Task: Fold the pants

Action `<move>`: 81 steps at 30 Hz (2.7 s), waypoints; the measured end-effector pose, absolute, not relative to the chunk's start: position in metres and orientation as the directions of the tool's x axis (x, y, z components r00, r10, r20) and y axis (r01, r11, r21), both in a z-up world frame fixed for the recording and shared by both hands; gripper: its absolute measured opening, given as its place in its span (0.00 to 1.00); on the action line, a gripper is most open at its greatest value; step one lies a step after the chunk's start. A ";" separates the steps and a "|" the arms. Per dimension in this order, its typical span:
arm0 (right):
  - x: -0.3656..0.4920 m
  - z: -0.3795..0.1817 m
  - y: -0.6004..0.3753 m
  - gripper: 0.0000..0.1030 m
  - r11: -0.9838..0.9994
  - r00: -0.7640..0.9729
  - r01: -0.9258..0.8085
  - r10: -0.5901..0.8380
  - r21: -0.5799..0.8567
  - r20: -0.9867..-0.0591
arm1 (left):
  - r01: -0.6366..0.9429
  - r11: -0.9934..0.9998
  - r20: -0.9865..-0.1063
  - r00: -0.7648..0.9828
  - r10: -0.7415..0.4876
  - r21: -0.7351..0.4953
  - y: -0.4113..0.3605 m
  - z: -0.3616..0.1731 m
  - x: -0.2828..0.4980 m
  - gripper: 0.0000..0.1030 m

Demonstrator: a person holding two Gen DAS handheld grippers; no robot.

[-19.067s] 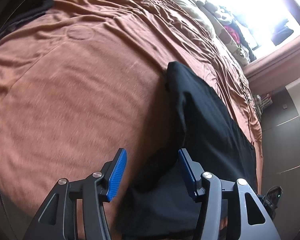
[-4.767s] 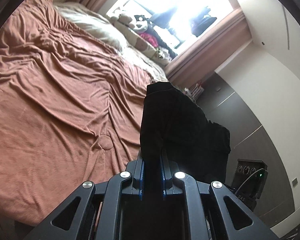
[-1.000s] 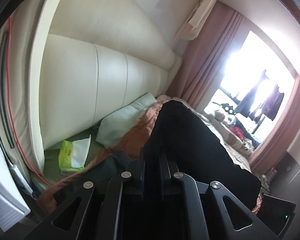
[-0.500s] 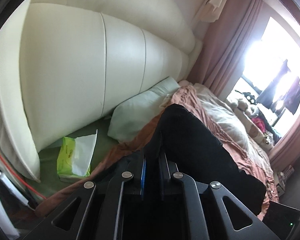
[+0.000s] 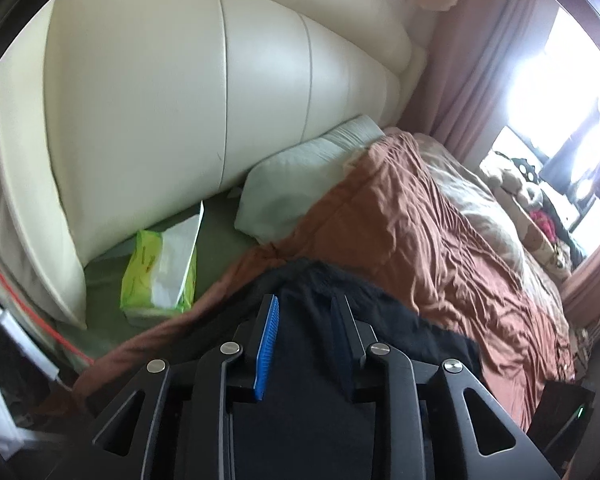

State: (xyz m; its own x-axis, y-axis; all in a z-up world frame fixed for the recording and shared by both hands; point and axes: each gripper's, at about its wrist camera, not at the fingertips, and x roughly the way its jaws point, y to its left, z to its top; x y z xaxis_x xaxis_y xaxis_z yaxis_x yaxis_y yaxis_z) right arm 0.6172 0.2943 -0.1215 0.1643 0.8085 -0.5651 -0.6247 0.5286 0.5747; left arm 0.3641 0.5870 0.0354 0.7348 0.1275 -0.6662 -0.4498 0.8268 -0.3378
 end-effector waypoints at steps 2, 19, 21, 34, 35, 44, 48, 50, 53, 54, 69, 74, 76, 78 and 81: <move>0.615 -0.112 0.285 0.61 0.547 0.198 -0.638 0.797 0.541 -0.571 | -0.433 0.839 -0.668 0.735 0.117 -0.329 0.579 0.031 0.357 0.29; 0.564 -0.073 0.327 0.32 0.526 0.304 -0.809 0.756 0.263 -0.580 | -0.403 0.849 -0.686 0.725 0.069 -0.342 0.515 -0.002 0.309 0.29; 0.565 -0.080 0.333 0.31 0.534 0.310 -0.809 0.743 0.246 -0.593 | -0.417 0.856 -0.706 0.702 0.090 -0.306 0.512 -0.012 0.311 0.29; 0.586 -0.131 0.342 0.30 0.576 0.286 -0.764 0.706 0.291 -0.648 | -0.439 0.830 -0.739 0.672 0.049 -0.344 0.509 -0.054 0.313 0.28; 0.585 -0.131 0.343 0.30 0.586 0.291 -0.758 0.698 0.288 -0.654 | -0.443 0.828 -0.740 0.671 0.052 -0.344 0.508 -0.053 0.312 0.28; 0.569 -0.109 0.316 0.30 0.621 0.278 -0.734 0.644 0.275 -0.712 | -0.471 0.818 -0.752 0.655 0.073 -0.331 0.486 -0.038 0.295 0.29; 0.554 -0.084 0.289 0.30 0.597 0.283 -0.758 0.664 0.264 -0.692 | -0.468 0.821 -0.751 0.656 0.074 -0.327 0.469 -0.023 0.285 0.30; 0.545 -0.070 0.281 0.34 0.588 0.293 -0.775 0.661 0.233 -0.691 | -0.466 0.825 -0.749 0.657 0.082 -0.319 0.461 -0.015 0.280 0.33; 0.529 -0.047 0.266 0.59 0.581 0.314 -0.787 0.667 0.208 -0.676 | -0.460 0.825 -0.728 0.680 0.087 -0.330 0.450 0.001 0.269 0.53; 0.522 -0.039 0.260 0.64 0.578 0.326 -0.791 0.675 0.199 -0.662 | -0.455 0.826 -0.719 0.689 0.089 -0.334 0.445 0.007 0.265 0.64; 0.419 0.045 0.166 1.00 0.653 0.488 -0.754 0.636 0.079 -0.598 | -0.407 0.876 -0.647 0.746 0.155 -0.260 0.373 0.077 0.219 1.00; 0.387 0.063 0.133 1.00 0.675 0.525 -0.735 0.625 0.062 -0.578 | -0.377 0.894 -0.622 0.767 0.156 -0.241 0.344 0.094 0.201 1.00; 0.374 0.072 0.118 1.00 0.680 0.535 -0.731 0.629 0.066 -0.564 | -0.366 0.902 -0.615 0.773 0.156 -0.231 0.332 0.101 0.194 1.00; 0.365 0.079 0.106 1.00 0.683 0.542 -0.727 0.633 0.069 -0.552 | -0.353 0.908 -0.608 0.779 0.150 -0.227 0.322 0.106 0.187 1.00; 0.344 0.089 0.082 1.00 0.695 0.562 -0.717 0.627 0.061 -0.540 | -0.326 0.921 -0.593 0.793 0.143 -0.213 0.305 0.114 0.175 1.00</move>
State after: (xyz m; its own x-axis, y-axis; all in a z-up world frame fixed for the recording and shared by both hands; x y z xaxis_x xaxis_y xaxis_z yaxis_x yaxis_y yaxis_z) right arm 0.3444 0.0818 0.0890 0.5617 0.6266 -0.5403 -0.7166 0.6948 0.0608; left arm 0.1753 0.3051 0.1136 0.7926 0.1432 -0.5927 -0.3259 0.9211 -0.2132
